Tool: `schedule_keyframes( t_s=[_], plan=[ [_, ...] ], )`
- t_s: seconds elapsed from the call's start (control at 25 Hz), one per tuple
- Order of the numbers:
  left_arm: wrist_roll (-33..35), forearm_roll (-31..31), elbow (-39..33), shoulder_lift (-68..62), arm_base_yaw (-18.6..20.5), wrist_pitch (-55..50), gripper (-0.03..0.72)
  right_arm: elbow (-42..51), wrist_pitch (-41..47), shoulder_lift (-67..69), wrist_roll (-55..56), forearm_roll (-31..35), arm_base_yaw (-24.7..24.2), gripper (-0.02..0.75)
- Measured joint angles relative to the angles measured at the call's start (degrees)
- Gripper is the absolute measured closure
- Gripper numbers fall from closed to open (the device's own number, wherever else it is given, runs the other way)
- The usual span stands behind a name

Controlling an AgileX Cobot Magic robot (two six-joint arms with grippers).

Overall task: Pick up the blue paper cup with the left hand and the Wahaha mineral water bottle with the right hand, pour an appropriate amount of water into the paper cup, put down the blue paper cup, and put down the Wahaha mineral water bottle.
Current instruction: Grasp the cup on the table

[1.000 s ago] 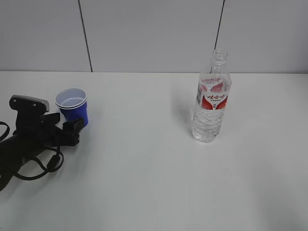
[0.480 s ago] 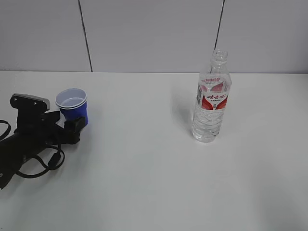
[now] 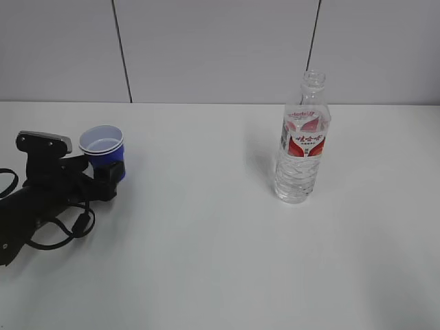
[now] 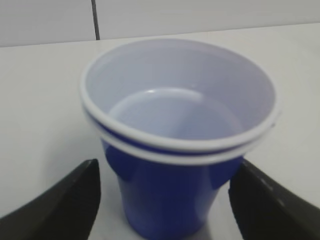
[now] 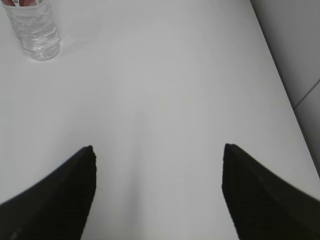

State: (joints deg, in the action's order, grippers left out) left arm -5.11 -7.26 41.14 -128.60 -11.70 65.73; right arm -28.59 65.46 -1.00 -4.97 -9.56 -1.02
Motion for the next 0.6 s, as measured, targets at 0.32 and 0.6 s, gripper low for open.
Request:
schedule_keyframes(
  t_s=[0.32, 0.6],
  plan=[
    [-0.23, -0.57, 0.64, -0.26, 0.0, 0.0, 0.071, 0.0, 0.0, 0.0, 0.0, 0.11, 0.0, 0.15],
    [-0.62, -1.06, 2.7, -0.57, 0.0, 0.0, 0.071, 0.0, 0.0, 0.0, 0.0, 0.35, 0.0, 0.15]
  ],
)
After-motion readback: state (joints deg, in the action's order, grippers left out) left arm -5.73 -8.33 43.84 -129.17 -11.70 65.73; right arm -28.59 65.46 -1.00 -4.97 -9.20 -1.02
